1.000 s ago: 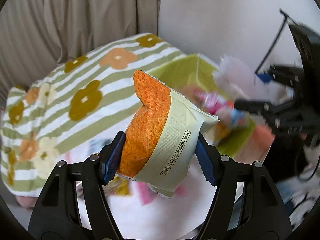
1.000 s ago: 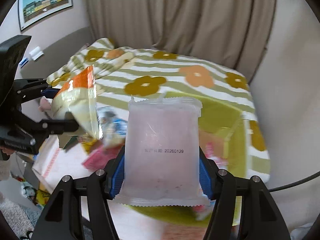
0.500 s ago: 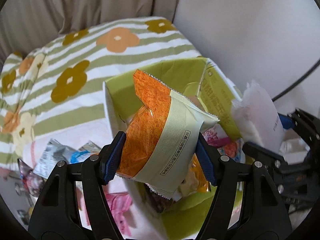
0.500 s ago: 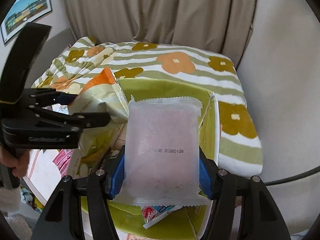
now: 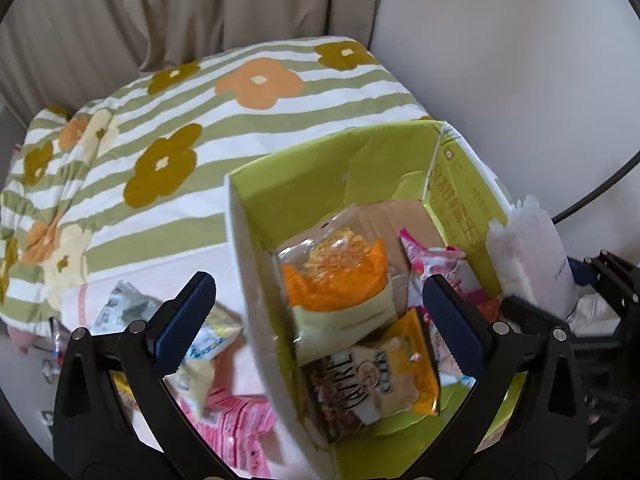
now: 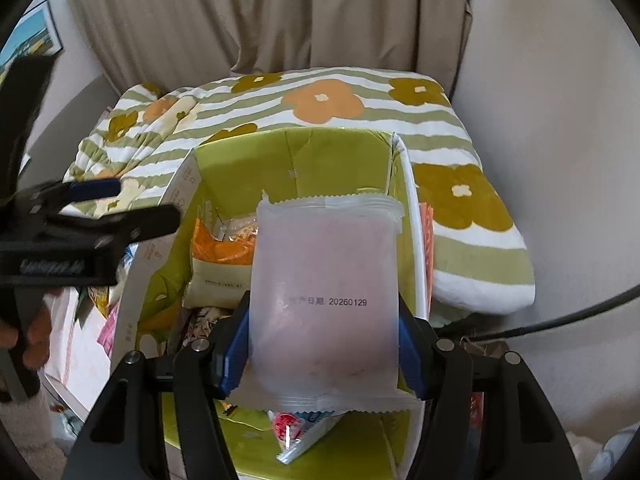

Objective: Organize snacks
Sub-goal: 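Carry both packets over the box and open both tools to drop them, then withdraw both tools from the box toward the remaining snacks on the table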

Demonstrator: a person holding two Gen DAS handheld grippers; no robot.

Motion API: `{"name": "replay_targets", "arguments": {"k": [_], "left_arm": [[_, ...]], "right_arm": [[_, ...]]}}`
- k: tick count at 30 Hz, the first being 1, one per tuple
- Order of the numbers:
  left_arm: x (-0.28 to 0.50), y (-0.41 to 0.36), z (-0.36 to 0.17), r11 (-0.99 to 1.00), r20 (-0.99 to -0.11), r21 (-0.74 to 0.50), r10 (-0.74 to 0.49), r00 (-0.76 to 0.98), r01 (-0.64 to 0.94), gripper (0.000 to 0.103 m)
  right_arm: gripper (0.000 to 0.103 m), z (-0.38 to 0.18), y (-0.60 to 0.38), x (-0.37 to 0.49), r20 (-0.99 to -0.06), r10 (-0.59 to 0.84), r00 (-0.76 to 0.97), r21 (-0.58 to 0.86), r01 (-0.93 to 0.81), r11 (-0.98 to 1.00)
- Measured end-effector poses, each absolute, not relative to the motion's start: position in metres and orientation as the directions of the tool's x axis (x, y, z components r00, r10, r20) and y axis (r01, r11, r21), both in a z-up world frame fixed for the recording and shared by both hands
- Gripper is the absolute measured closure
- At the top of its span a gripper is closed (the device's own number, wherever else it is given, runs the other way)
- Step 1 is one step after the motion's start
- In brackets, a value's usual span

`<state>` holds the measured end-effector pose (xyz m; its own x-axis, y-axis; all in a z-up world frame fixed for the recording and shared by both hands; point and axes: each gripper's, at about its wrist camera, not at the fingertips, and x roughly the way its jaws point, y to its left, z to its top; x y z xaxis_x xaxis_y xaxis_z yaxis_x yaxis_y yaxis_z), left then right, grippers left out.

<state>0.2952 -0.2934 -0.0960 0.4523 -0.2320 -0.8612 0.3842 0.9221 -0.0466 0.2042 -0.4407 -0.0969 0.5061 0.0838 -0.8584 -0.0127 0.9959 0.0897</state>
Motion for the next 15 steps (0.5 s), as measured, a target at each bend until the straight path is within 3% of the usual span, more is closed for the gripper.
{"name": "replay_targets", "arguments": {"k": [9, 12, 14, 15], "left_arm": [[0.285, -0.272, -0.09, 0.931, -0.856, -0.026, -0.209, 0.472, 0.365, 0.0], [0.283, -0.27, -0.088, 0.933, -0.855, -0.025, -0.206, 0.476, 0.359, 0.0], [0.281, -0.268, -0.087, 0.933, -0.854, -0.02, -0.202, 0.479, 0.358, 0.001], [0.281, -0.268, -0.087, 0.933, -0.854, -0.018, -0.201, 0.48, 0.359, 0.001]], "right_arm": [[0.044, -0.105, -0.429, 0.218, -0.87, 0.088, 0.486, 0.104, 0.006, 0.995], [0.04, -0.105, -0.429, 0.22, -0.861, 0.084, 0.502, 0.109, 0.02, 0.994], [0.004, -0.101, -0.429, 0.219, -0.843, 0.088, 0.531, 0.117, 0.021, 0.993], [0.0, -0.098, -0.429, 0.218, -0.836, 0.086, 0.542, 0.115, 0.021, 0.993]]}}
